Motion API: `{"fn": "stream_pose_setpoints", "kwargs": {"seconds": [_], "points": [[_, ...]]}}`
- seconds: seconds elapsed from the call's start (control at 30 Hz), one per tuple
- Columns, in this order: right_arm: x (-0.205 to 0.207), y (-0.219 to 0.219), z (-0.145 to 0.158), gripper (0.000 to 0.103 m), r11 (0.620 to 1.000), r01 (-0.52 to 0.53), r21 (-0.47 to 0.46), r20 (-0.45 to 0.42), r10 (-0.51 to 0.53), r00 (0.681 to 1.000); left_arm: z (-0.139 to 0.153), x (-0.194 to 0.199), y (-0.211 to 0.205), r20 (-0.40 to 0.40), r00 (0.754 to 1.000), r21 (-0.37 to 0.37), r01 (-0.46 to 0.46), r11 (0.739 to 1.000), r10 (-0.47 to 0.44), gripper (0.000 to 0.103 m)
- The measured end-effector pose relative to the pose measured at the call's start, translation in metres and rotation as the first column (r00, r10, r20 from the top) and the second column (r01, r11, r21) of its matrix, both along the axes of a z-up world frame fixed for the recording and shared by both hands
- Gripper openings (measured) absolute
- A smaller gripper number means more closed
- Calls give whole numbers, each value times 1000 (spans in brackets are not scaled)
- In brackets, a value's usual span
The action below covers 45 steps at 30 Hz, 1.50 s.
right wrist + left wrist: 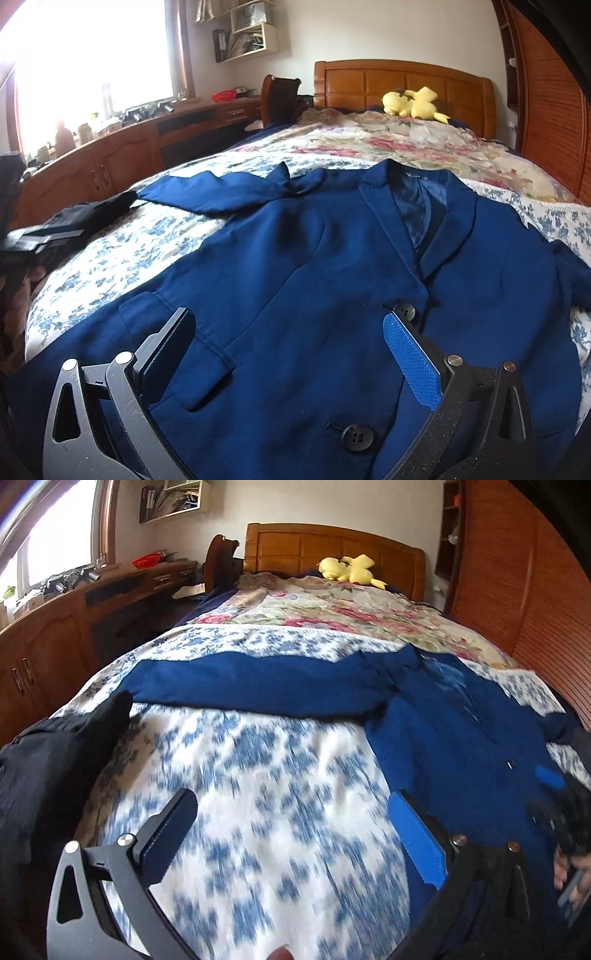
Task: Fold large clothes
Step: 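Move the left tool to the jacket sleeve cuff and close on it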
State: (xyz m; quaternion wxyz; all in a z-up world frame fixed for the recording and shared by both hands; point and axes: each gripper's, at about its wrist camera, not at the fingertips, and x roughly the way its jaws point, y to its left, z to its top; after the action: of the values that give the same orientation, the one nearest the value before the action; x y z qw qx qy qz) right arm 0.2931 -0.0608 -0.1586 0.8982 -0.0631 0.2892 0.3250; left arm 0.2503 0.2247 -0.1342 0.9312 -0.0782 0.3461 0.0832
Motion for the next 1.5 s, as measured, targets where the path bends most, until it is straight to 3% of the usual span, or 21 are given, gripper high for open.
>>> {"fn": "stream_pose_setpoints", "kwargs": {"seconds": [0.17, 0.6, 0.7, 0.83, 0.87, 0.97, 1.03, 1.07, 1.1, 1.13, 1.3, 1.5], "points": [[3, 0, -1, 103, 1000, -1, 4, -12, 1, 1000, -3, 41, 23, 7, 999, -16, -32, 999, 32, 103], [4, -1, -5, 103, 1000, -1, 4, -19, 1, 1000, -34, 142, 66, -108, 988, 2, -110, 994, 110, 91], [4, -1, -5, 103, 1000, -1, 5, -21, 1, 1000, -43, 159, 79, -135, 982, -49, -143, 988, 136, 90], [5, -2, -6, 103, 1000, -2, 6, -27, 2, 1000, -63, 169, 106, -185, 961, -205, -244, 948, 207, 83], [4, -2, -6, 103, 1000, -2, 6, -26, 2, 1000, -64, 168, 108, -181, 959, -213, -254, 943, 218, 82], [4, -1, -6, 103, 1000, -1, 8, -26, 1, 1000, -65, 169, 111, -173, 955, -214, -275, 938, 241, 68], [5, -2, -6, 103, 1000, 0, 12, -27, 1, 1000, -65, 171, 113, -177, 951, -217, -291, 932, 255, 37], [5, -2, -6, 103, 1000, 0, 13, -27, 1, 1000, -67, 173, 114, -178, 950, -227, -292, 929, 255, 28], [5, -2, -7, 103, 1000, 0, 14, -28, 1, 1000, -66, 175, 116, -180, 952, -245, -288, 926, 249, 10], [5, -2, -7, 103, 1000, 0, 14, -28, 0, 1000, -67, 177, 116, -184, 952, -254, -285, 924, 243, 4], [4, -2, -7, 103, 1000, 2, 15, -26, -1, 1000, -43, 182, 87, -151, 966, -141, -231, 963, 210, 0], [3, -4, -7, 103, 1000, 8, 23, -22, -8, 1000, 23, 161, 7, -37, 999, -78, -3, 997, 0, 0]]}}
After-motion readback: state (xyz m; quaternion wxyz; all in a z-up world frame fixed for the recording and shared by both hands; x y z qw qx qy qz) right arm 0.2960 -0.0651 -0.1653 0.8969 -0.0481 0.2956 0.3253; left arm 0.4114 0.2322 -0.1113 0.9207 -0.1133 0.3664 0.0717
